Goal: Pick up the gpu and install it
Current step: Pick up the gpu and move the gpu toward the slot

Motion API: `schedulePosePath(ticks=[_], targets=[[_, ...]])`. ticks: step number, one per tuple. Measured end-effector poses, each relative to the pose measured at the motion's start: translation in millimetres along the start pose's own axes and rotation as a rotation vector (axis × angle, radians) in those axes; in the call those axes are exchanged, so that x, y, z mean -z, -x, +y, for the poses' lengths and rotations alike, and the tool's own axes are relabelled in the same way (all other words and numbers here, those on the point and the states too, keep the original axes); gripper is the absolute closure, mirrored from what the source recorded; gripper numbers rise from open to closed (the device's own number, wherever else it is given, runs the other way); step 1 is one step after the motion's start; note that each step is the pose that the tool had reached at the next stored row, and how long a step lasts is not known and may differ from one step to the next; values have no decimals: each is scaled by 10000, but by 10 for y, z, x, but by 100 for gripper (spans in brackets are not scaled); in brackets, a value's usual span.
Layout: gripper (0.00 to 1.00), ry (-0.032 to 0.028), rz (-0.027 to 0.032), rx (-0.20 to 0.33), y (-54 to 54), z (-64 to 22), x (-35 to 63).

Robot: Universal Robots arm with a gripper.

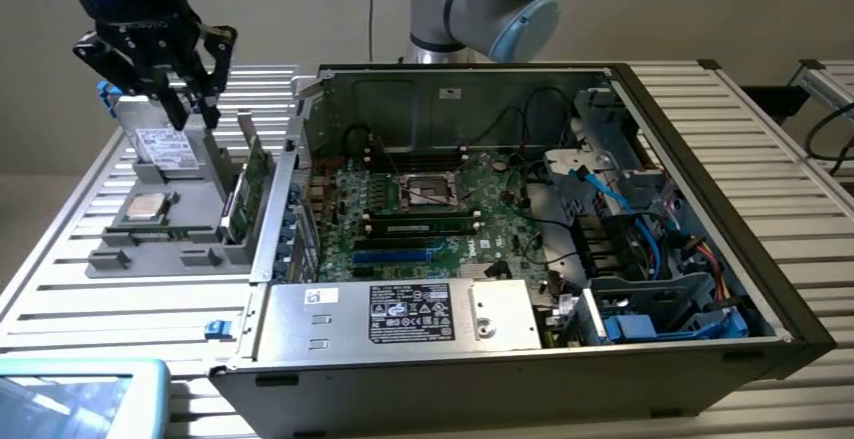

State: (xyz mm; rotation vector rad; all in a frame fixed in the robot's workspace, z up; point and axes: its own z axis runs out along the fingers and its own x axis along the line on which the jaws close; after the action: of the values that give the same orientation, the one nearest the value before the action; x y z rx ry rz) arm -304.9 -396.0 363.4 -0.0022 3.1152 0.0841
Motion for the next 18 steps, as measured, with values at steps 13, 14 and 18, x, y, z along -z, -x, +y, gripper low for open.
schedulePosePath(ticks=[13, 14, 18], targets=[[56, 12, -16, -304, -6, 52, -240], [56, 13, -17, -310, -6, 56, -258], [56, 12, -16, -318, -8, 66, -331]])
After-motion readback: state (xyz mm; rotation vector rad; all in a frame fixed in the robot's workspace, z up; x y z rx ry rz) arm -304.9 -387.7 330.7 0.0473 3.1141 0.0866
